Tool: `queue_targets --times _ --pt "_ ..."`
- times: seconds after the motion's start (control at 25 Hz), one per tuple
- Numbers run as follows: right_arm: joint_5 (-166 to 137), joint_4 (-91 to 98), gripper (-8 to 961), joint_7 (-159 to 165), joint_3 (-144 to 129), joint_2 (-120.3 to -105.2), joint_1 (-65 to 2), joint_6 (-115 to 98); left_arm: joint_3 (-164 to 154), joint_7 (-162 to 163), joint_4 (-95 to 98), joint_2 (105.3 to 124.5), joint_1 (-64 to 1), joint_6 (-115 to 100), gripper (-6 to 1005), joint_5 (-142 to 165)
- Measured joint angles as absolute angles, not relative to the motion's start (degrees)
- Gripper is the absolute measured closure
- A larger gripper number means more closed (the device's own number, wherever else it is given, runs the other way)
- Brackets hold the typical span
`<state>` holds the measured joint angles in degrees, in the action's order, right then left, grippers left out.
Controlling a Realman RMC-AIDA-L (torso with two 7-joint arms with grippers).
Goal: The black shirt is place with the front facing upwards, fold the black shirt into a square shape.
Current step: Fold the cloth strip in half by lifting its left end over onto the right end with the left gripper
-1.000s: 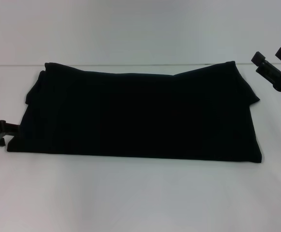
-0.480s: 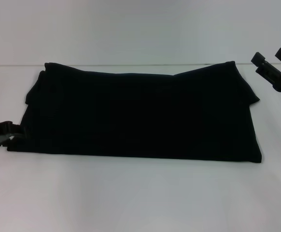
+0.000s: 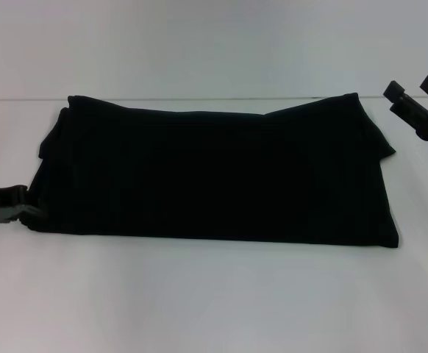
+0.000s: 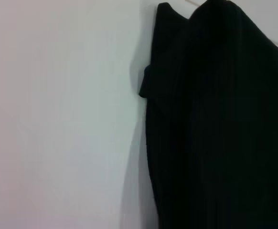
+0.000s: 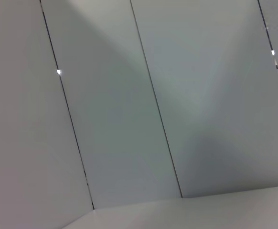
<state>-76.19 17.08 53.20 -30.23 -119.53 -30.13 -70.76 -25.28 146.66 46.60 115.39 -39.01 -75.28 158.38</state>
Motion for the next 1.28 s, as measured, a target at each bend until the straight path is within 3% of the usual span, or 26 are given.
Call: queue_targets --times 0.36,0.56,1.28 --pt "-76.02 16.97 82 53.26 -30.06 -119.53 -29.63 -71.06 -24.76 146.06 46.94 115.25 -38.81 -75.68 848 158.03" --pt "-76.02 16.96 83 53.33 -29.97 -119.53 -29.61 -71.23 -22.41 144.32 47.08 115.07 -38.74 -77.52 941 157.59" --pt "-76.03 16.96 83 53.11 -30.09 -119.53 -30.31 -71.05 -9.05 133.76 43.85 114.11 -35.59 -84.33 929 149.27"
